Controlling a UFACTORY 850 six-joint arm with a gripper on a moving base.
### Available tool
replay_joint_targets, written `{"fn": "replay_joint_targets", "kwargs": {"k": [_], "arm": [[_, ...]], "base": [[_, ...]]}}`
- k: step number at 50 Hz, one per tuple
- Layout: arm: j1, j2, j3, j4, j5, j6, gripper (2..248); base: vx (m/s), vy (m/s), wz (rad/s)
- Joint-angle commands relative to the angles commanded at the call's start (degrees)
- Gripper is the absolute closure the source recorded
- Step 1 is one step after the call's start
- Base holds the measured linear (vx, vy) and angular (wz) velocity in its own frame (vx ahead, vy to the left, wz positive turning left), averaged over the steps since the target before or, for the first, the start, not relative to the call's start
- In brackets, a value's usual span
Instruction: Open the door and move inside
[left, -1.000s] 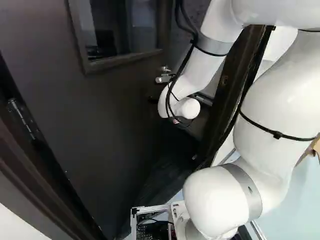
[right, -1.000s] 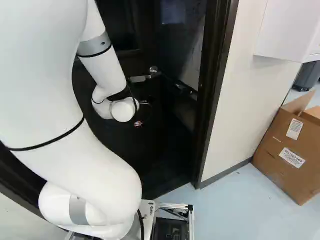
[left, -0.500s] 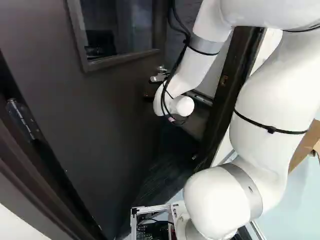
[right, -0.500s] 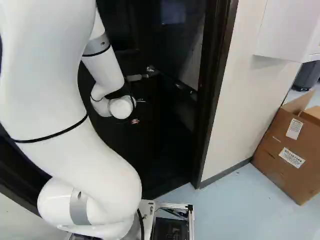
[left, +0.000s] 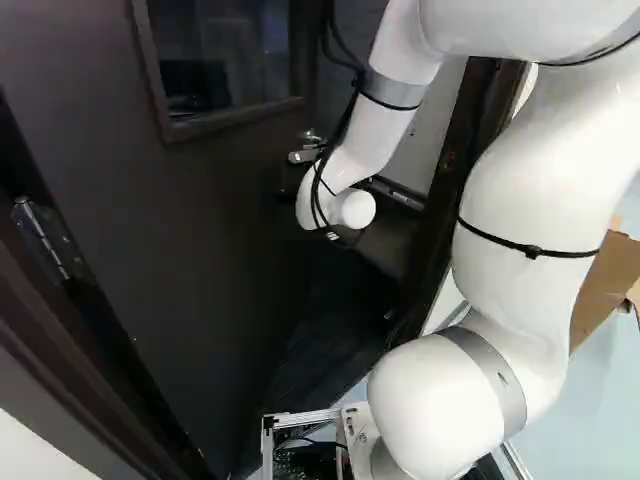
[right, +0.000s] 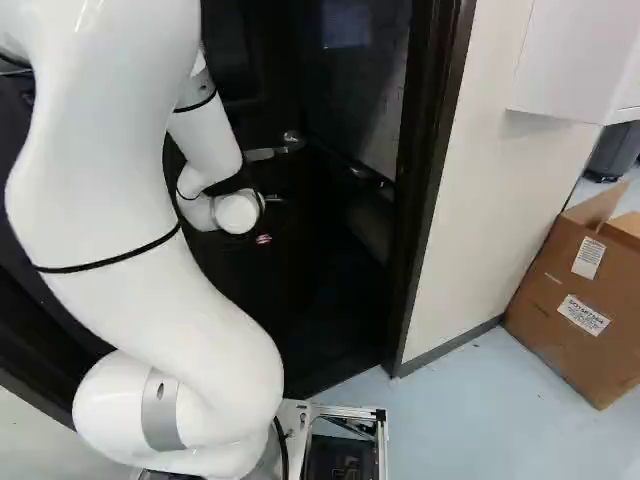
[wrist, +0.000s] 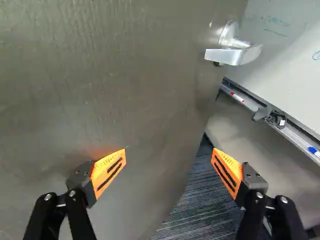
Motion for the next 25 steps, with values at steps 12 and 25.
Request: {"fn": "replay_joint_targets", "kwargs": {"k": [12, 25], "arm": [[1.59, -1.37, -1.53, 0.0, 0.0, 0.0, 3], [3.28, -2.81, -3.15, 0.0, 0.0, 0.0, 3]], "base": [[0.0, 0.0, 0.0], [0.0, 0.0, 0.0]]}}
